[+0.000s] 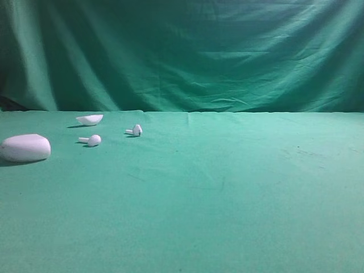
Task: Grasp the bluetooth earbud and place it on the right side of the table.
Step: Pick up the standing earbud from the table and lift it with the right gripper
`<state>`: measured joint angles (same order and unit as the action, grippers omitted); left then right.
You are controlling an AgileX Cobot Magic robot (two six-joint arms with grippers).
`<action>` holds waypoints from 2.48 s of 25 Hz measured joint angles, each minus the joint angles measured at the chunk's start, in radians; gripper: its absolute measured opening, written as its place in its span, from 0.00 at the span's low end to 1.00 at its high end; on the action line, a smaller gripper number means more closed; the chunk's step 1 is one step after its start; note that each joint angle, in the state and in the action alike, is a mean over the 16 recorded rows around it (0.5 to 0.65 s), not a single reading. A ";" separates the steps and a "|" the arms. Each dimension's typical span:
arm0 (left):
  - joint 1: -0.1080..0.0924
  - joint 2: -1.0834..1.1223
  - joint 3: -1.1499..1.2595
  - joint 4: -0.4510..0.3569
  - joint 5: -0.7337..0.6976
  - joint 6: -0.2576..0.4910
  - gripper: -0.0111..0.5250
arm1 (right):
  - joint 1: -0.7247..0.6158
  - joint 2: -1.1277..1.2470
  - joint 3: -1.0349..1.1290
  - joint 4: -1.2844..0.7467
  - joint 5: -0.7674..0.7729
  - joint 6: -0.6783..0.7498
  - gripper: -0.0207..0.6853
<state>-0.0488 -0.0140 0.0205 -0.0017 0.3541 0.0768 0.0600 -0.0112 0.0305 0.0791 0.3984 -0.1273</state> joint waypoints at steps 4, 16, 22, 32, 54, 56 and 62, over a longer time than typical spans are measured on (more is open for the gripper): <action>0.000 0.000 0.000 0.000 0.000 0.000 0.02 | 0.000 0.000 0.000 0.000 0.000 -0.001 0.03; 0.000 0.000 0.000 0.000 0.000 0.000 0.02 | 0.000 0.000 0.000 0.000 0.000 -0.002 0.03; 0.000 0.000 0.000 0.000 0.000 0.000 0.02 | 0.000 0.000 0.000 0.004 -0.012 -0.001 0.03; 0.000 0.000 0.000 0.000 0.000 0.000 0.02 | 0.000 0.000 -0.007 0.084 -0.257 0.019 0.03; 0.000 0.000 0.000 0.000 0.000 0.000 0.02 | 0.004 0.620 -0.479 0.153 0.200 -0.116 0.03; 0.000 0.000 0.000 0.000 0.000 0.000 0.02 | 0.014 0.700 -0.536 0.157 0.259 -0.151 0.03; 0.000 0.000 0.000 0.000 0.000 0.000 0.02 | 0.102 0.942 -0.723 0.152 0.400 -0.247 0.03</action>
<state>-0.0488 -0.0140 0.0205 -0.0017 0.3541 0.0768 0.1625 0.9307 -0.6921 0.2308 0.7982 -0.3739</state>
